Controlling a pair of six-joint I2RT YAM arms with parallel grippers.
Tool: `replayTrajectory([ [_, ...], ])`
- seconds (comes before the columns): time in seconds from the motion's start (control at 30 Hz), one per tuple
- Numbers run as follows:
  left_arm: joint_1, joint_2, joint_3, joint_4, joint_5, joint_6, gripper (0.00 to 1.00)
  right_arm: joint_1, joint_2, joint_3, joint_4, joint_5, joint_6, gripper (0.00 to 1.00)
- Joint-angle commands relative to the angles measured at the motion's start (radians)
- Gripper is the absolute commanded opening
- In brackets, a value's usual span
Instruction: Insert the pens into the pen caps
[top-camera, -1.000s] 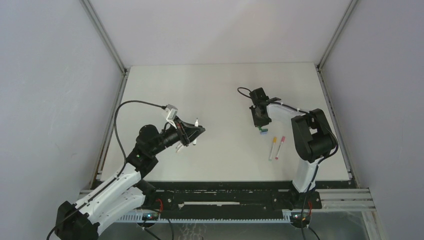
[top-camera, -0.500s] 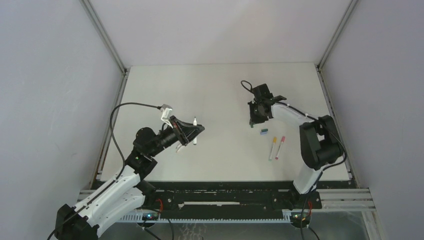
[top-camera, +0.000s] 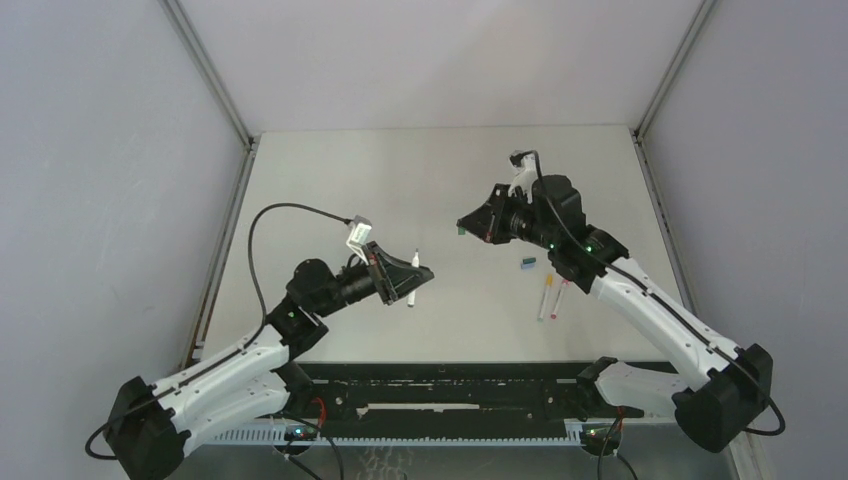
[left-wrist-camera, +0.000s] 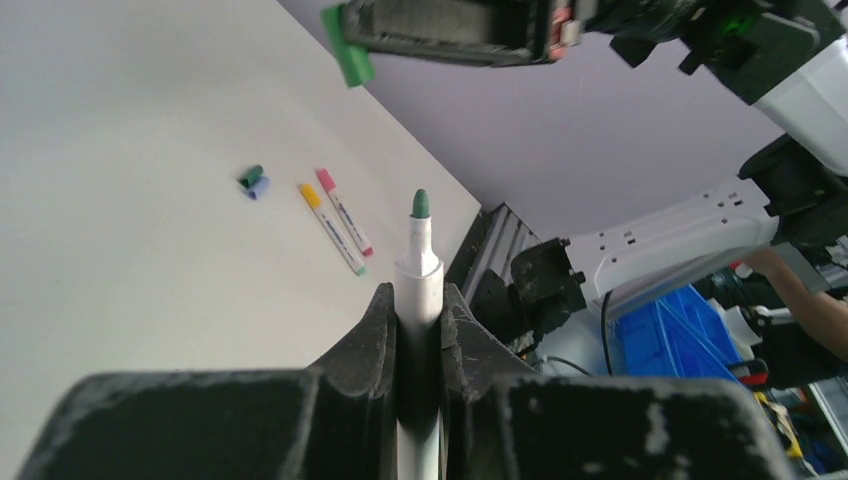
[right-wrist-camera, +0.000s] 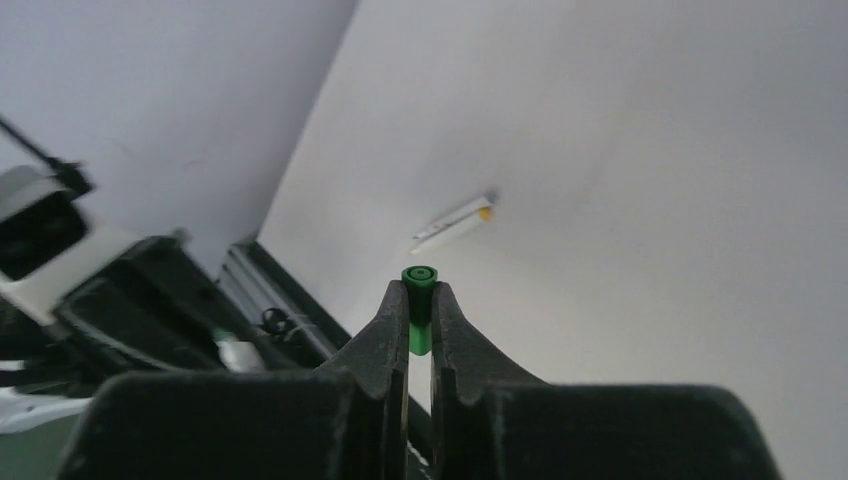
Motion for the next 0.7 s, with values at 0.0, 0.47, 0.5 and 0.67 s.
replayTrajectory([
  [0.0, -0.056, 0.045, 0.092, 0.055, -0.007, 0.011, 0.0, 0.06, -0.066, -0.046, 0.177, 0.009, 0.174, 0.0],
  [0.47, -0.11, 0.091, 0.132, 0.054, 0.012, 0.029, 0.0, 0.169, -0.08, -0.065, 0.3, -0.017, 0.227, 0.0],
  [0.5, -0.11, 0.092, 0.134, 0.054, 0.01, 0.029, 0.0, 0.173, -0.08, -0.064, 0.305, -0.021, 0.229, 0.0],
  [0.67, -0.111, 0.093, 0.136, 0.053, 0.008, 0.026, 0.0, 0.19, -0.075, -0.065, 0.319, -0.033, 0.227, 0.0],
])
